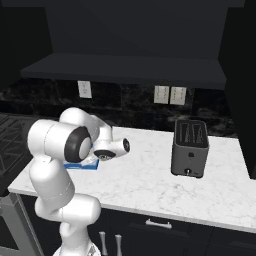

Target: Pick the kettle from the counter and place it on the tray. Then pick the mug from the cabinet and place it on the tray. Then close the cabinet doors.

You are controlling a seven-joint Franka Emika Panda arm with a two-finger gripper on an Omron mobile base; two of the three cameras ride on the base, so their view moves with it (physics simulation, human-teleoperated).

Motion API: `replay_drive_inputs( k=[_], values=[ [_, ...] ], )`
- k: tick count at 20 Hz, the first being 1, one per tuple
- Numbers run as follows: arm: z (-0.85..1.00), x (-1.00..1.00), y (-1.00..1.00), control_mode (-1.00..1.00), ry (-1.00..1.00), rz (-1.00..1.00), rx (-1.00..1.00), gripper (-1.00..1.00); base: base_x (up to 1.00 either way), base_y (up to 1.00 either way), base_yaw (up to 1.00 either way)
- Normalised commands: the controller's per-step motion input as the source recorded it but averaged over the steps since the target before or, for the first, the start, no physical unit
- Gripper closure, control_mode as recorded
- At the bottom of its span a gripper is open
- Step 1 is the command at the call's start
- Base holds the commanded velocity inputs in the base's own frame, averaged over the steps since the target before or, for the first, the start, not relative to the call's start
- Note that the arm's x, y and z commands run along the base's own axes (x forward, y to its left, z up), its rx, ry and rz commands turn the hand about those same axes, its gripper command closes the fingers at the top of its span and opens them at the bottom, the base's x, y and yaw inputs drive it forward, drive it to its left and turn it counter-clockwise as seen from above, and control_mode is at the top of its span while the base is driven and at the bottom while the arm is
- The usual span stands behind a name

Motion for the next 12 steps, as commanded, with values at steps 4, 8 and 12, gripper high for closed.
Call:
replay_drive_inputs(
  k=[4, 8, 12],
  values=[
    [0.0, -0.01, 0.0, -1.0, -0.01, 0.0, 0.0, -1.0, 0.0, 0.0, 0.0],
    [0.17, -0.09, 0.0, -1.0, -0.13, 0.0, 0.0, -1.0, 0.0, 0.0, 0.0],
    [0.66, -0.66, -0.02, -1.0, -0.21, 0.0, 0.0, -1.0, 0.0, 0.0, 0.0]
  ],
)
